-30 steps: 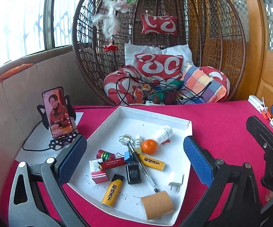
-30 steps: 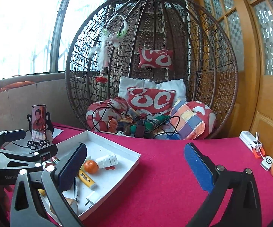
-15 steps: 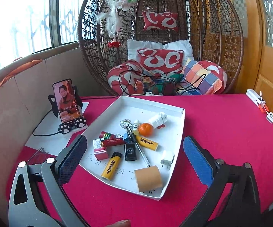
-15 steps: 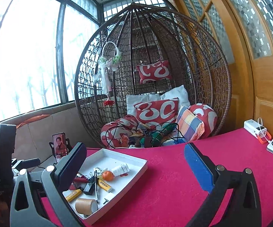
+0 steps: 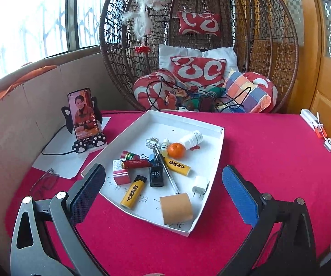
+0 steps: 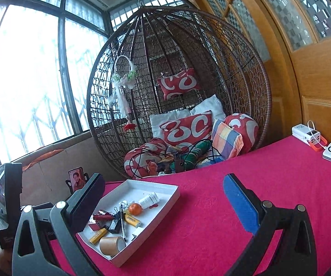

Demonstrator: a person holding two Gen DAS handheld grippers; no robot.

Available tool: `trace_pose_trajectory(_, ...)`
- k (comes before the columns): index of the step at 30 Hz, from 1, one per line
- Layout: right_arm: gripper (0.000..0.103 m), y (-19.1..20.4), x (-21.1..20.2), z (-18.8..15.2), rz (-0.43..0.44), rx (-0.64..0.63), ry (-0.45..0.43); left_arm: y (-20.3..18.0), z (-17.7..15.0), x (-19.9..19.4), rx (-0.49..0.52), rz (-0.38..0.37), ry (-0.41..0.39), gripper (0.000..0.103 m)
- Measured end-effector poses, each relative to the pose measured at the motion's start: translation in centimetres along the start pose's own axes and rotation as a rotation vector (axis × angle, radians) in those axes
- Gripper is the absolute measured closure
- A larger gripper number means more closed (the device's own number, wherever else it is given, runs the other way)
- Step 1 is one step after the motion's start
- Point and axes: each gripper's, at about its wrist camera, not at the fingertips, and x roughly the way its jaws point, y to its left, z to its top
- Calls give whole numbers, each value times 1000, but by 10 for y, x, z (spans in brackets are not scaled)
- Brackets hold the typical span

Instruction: Organize rigid objects

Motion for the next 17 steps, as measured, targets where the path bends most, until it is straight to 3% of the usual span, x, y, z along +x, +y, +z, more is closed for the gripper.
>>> trace_pose_trajectory(17,0,-5,-3,-5,-20,23,12,-14,-3,-3,25,-23,11,0)
